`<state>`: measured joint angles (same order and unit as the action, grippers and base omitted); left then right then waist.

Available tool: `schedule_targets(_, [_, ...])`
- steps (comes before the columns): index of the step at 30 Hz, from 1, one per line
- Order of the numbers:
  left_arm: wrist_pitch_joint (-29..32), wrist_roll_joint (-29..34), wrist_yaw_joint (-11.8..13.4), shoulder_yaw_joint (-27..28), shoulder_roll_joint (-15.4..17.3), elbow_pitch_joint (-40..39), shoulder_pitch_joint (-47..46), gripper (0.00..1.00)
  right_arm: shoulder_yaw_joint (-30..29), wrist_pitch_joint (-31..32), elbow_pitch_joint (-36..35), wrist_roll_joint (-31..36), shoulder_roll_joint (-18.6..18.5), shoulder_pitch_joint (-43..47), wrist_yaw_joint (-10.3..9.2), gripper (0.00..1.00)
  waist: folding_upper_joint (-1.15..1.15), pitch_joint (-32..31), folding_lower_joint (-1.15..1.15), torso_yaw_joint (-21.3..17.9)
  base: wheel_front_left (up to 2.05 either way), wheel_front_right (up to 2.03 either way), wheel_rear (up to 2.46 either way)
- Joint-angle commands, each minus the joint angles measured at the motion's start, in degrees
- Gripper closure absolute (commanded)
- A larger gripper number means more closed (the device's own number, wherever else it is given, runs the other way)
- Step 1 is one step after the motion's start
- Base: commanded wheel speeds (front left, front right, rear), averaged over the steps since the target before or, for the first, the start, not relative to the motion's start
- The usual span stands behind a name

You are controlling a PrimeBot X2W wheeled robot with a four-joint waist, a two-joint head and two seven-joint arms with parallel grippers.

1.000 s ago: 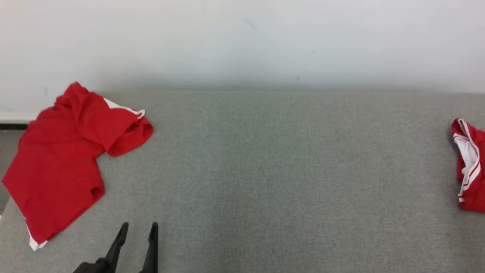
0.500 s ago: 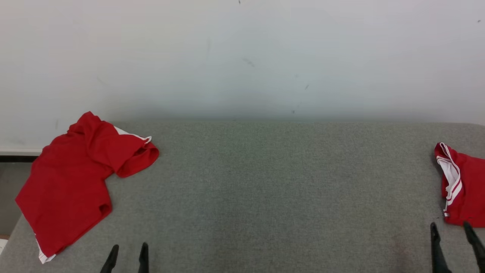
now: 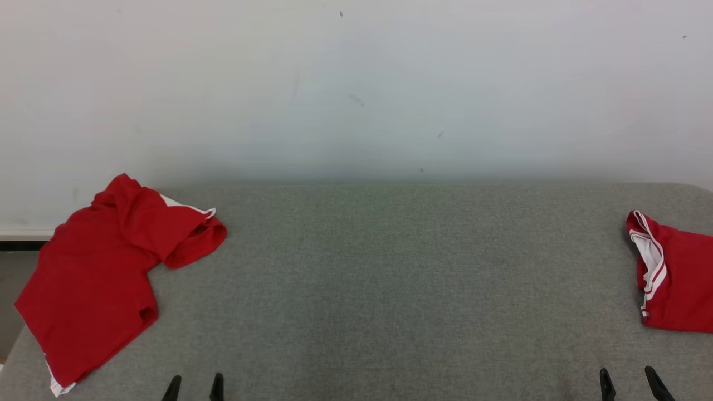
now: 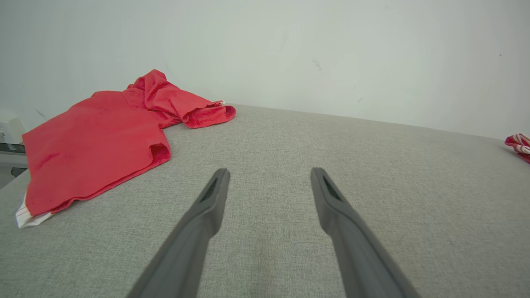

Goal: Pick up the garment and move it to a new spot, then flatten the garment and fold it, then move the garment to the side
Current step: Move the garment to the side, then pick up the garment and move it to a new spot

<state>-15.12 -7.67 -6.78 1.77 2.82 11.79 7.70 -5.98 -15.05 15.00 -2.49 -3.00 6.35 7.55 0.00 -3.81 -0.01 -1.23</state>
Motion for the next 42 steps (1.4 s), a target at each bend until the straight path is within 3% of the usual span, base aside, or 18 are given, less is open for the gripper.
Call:
schedule_targets(1, [0.0, -0.1, -0.2, 0.2, 0.2, 0.1, 0.5, 0.00, 0.0, -0.1, 0.2, 0.1, 0.1, 0.7, -0.13, 0.00, 0.00, 0.0, 0.01, 0.0, 0.00, 0.00, 0.00])
schedule_targets(13, [0.0, 0.1, -0.4, -0.2, 0.2, 0.6, -0.7, 0.00, 0.3, -0.1, 0.4, -1.5, 0.1, 0.9, -0.13, 0.00, 0.00, 0.2, 0.01, 2.4, 0.00, 0.00, 0.00])
schedule_targets(23, [0.0, 1.1, -0.6, -0.1, 0.2, 0.6, -0.3, 0.00, 1.4, -0.2, 1.0, -2.6, 0.1, 1.6, -0.13, 0.00, 0.00, -0.8, 0.01, 10.3, 0.00, 0.00, 0.00])
schedule_targets(33, [0.0, 1.9, -0.7, 0.6, 1.3, 0.6, 0.9, 0.00, 3.4, -0.1, 1.6, -4.2, 0.1, 1.3, -0.13, 0.00, 0.00, -2.2, 0.01, 22.3, 0.00, 0.00, 0.00])
schedule_targets(42, [0.0, 0.2, -0.7, 1.8, 1.4, 0.4, 1.4, 0.00, 5.8, -0.1, 2.3, -4.0, 0.1, 0.3, -0.13, 0.00, 0.00, -1.8, 0.01, 24.8, 0.00, 0.00, 0.00])
